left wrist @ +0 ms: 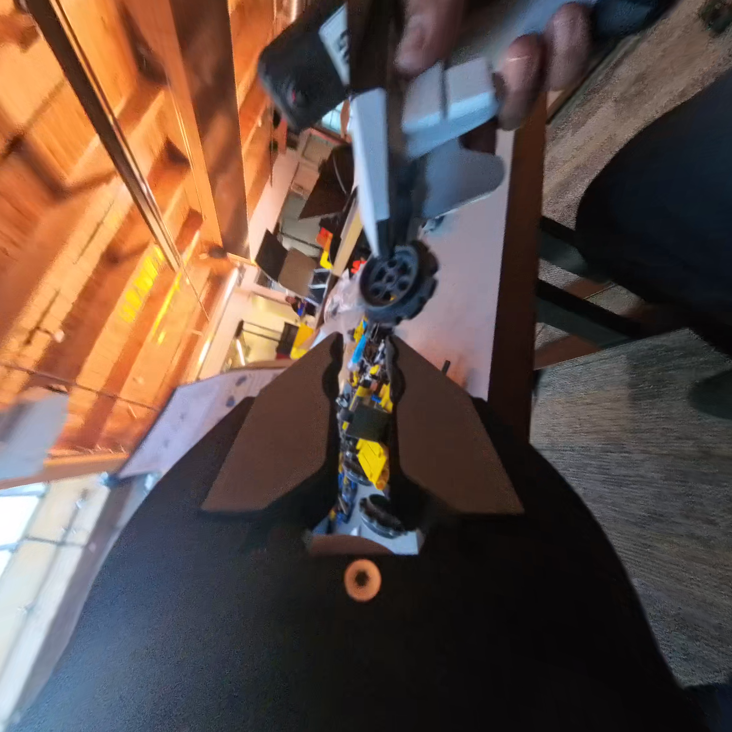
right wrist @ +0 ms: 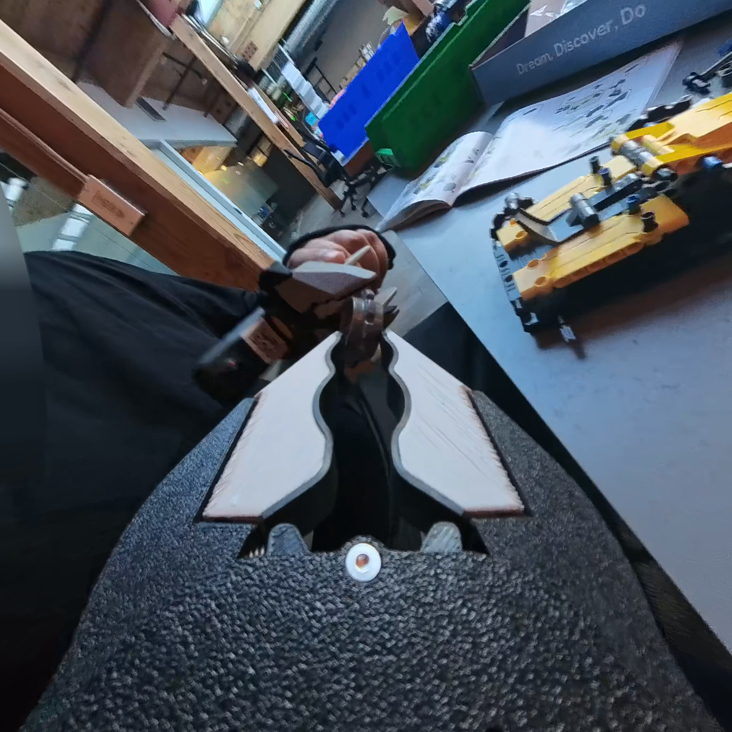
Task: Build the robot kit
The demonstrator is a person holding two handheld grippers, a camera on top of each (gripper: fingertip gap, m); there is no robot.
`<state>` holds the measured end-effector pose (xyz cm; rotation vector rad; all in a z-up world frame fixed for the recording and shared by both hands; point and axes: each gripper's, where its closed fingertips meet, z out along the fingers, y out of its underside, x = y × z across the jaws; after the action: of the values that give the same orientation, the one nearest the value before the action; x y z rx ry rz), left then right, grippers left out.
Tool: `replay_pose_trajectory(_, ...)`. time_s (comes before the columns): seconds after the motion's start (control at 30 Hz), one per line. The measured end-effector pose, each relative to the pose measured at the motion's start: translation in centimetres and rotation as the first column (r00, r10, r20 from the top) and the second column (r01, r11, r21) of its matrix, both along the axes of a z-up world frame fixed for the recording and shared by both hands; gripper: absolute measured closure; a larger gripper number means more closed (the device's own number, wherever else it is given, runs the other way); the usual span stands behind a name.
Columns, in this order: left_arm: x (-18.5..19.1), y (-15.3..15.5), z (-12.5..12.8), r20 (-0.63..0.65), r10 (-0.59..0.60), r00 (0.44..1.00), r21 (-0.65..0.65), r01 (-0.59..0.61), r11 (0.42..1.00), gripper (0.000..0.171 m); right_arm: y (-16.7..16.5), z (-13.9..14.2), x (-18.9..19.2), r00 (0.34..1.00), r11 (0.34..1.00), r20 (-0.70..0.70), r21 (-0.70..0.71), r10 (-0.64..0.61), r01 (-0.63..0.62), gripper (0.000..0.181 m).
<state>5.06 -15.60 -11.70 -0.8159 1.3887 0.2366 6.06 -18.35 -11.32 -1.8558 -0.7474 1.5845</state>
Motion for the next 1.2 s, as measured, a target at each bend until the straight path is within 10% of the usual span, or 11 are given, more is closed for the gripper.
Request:
replay_pose_trajectory(0.17,-1.1,1.8,-0.1,0.151,0.120,0.981,-0.315,-0.067,0.947,0.132,1.2,-1.7,1.3,0.997,0.998,0.057,0.041,-0.056,0.054,0.164)
replay_pose_trajectory(0.43,-5.5,6.7,-1.5,0.287,0.489,0.824,-0.844,-0.024,0.536,0.096,3.9,-3.8,4.2,0.938,0.955,0.267,0.253,-0.223,0.155,0.164)
replay_pose_trajectory(0.77,-3.3,8.3,-5.6,0.071,0.496,0.865,-0.904,-0.155,0.398,0.090,4.4,-5.3,4.9,0.921,0.955,0.310,0.249,-0.237,0.162,0.164)
replay_pose_trajectory(1.07,-5.8,8.5,-5.5,0.016,0.289,0.957,-0.946,-0.079,0.314,0.126,2.8,-5.6,4.5,0.919,0.958,0.356,0.280,-0.168,0.067,0.164)
replay_pose_trajectory(1.2,-8.9,9.4,-3.9,0.011,0.306,0.952,-0.967,-0.068,0.244,0.109,1.9,-6.0,4.2,0.906,0.947,0.398,0.320,-0.146,0.012,0.165)
